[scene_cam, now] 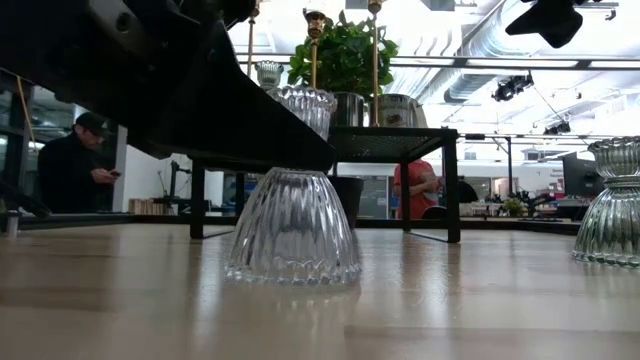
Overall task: Pick & Place candle stick holders
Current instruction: Put the transparent candle holder on the shelf aligned with the green candle holder
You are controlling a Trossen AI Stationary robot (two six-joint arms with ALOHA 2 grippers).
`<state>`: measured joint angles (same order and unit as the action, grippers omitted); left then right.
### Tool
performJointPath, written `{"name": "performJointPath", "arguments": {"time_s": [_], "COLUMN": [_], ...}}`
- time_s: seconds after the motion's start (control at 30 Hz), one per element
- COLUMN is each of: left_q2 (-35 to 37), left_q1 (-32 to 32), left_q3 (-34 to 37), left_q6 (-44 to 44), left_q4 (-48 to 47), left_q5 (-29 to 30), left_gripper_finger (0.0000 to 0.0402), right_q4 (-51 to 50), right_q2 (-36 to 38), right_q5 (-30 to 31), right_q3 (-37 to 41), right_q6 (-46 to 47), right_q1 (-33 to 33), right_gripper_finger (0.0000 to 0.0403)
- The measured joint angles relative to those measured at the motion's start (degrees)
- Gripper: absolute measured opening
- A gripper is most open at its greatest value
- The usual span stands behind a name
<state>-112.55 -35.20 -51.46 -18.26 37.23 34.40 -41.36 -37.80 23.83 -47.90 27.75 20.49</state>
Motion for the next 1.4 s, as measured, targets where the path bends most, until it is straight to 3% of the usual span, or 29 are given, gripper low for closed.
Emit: {"name": "performJointPath", "arguments": {"time_s": [0.43,0.87,1.17,1.4], "left_q2": [0.0,0.0,0.0,0.0], "left_q1": [-0.01,0.47,5.0,7.87], "left_q3": [-3.32,-16.95,-20.77,-26.55], "left_q6": [-0.92,0.88,-1.31,6.28], "left_q4": [-0.47,-16.27,-17.83,-17.78], "left_q5": [11.69,30.95,34.06,37.48], "left_gripper_finger": [0.0124,0.0126,0.0126,0.012], "right_q4": [0.0,0.0,0.0,0.0], "right_q2": [-0.01,0.0,-0.01,0.0], "right_q5": [0.0,0.0,0.0,0.0], "right_q3": [0.0,0.0,0.0,0.0], "right_q6": [0.02,0.01,0.01,0.01], "right_q1": [0.0,-0.01,0.0,-0.01], "right_gripper_finger": [0.0233,0.0233,0.0233,0.0233]}}
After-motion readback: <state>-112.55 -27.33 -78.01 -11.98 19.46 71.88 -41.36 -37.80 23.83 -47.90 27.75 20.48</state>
